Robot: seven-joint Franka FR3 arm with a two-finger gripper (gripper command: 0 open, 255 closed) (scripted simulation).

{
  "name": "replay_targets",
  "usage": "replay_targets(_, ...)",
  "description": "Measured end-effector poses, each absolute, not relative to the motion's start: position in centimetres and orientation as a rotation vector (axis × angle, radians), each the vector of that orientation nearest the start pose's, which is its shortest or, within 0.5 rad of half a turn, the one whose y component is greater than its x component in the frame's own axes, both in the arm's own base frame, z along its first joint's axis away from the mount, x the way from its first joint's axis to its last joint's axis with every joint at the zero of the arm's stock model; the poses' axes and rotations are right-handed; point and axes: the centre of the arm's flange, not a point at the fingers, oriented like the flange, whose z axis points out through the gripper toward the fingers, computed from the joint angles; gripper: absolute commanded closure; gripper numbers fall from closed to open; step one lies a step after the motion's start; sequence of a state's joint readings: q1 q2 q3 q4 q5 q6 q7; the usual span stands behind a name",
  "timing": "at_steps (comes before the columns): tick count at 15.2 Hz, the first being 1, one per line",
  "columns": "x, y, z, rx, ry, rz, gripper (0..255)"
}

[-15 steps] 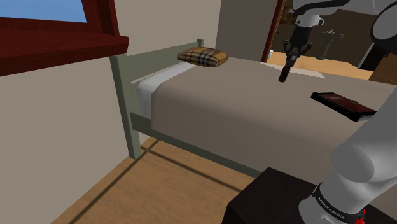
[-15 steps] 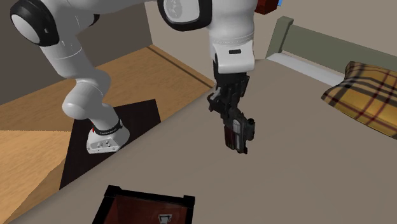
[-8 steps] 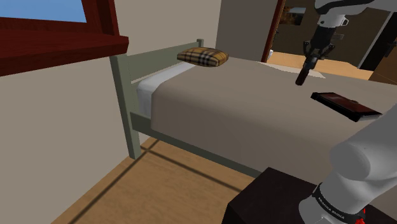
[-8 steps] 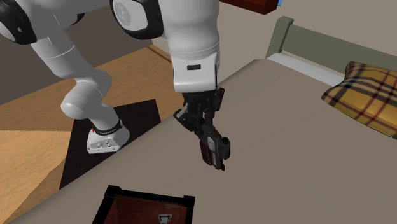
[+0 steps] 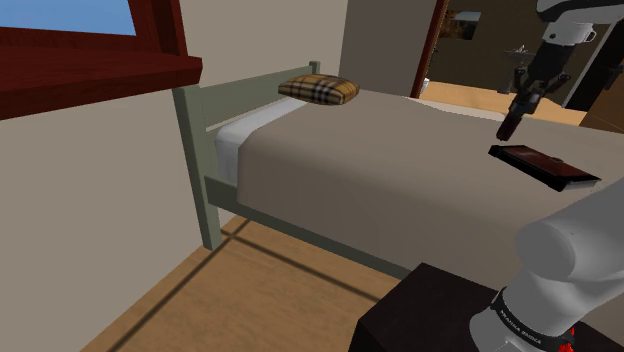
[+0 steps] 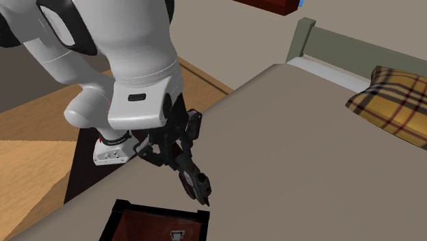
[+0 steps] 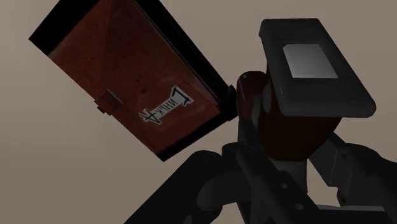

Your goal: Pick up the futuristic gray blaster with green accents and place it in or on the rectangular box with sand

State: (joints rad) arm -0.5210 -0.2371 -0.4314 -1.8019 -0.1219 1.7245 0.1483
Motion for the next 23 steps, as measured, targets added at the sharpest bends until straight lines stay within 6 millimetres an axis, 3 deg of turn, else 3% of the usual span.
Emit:
replay_targets(10, 13.8, -47.6, 65.2, -2.748, 1.66, -0.191, 255)
replay_targets(13, 12.9, -47.8, 64.2, -2.749, 1.659, -0.19, 255)
replay_targets(23, 12.7, -47.8, 59.2, -2.75, 1.659, -0.194, 255)
